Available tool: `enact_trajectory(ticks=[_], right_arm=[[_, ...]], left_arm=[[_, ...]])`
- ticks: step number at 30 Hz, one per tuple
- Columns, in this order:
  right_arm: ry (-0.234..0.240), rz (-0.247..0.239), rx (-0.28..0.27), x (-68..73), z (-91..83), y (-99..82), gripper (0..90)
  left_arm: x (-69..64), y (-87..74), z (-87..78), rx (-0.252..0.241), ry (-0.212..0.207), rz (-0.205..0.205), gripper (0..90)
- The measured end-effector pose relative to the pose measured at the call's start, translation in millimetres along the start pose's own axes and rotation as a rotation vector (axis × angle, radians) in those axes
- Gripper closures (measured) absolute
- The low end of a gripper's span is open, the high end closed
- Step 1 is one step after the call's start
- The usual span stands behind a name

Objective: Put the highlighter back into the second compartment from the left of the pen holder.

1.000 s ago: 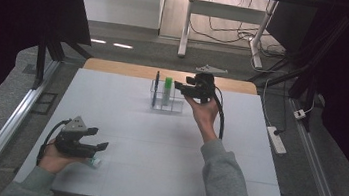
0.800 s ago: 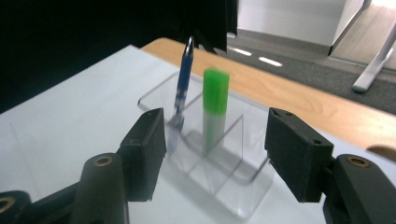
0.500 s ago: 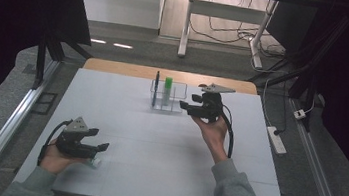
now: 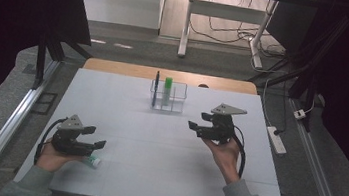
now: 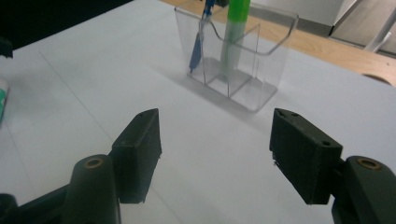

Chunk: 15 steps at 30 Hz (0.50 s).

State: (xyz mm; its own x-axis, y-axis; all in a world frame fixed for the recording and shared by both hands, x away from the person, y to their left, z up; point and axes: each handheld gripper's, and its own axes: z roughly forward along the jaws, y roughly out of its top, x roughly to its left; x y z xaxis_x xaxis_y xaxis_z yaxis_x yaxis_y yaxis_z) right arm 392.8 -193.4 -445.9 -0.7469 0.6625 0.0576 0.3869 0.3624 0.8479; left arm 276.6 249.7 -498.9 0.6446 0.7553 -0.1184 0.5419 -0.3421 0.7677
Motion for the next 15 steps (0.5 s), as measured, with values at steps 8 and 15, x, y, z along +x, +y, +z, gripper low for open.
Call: enact_trajectory(ticks=[8,15], right_arm=[[-0.018,0.02,0.025,-0.3,-17.5,-31.9,33.0],[-0.037,0.021,0.045,0.2,-32.7,-53.2,33.0]], left_arm=[[3.4,0.3,-0.1,-0.002,-0.007,-0.005,28.9],[4.6,-0.8,-2.3,-0.002,-0.005,-0.005,28.9]])
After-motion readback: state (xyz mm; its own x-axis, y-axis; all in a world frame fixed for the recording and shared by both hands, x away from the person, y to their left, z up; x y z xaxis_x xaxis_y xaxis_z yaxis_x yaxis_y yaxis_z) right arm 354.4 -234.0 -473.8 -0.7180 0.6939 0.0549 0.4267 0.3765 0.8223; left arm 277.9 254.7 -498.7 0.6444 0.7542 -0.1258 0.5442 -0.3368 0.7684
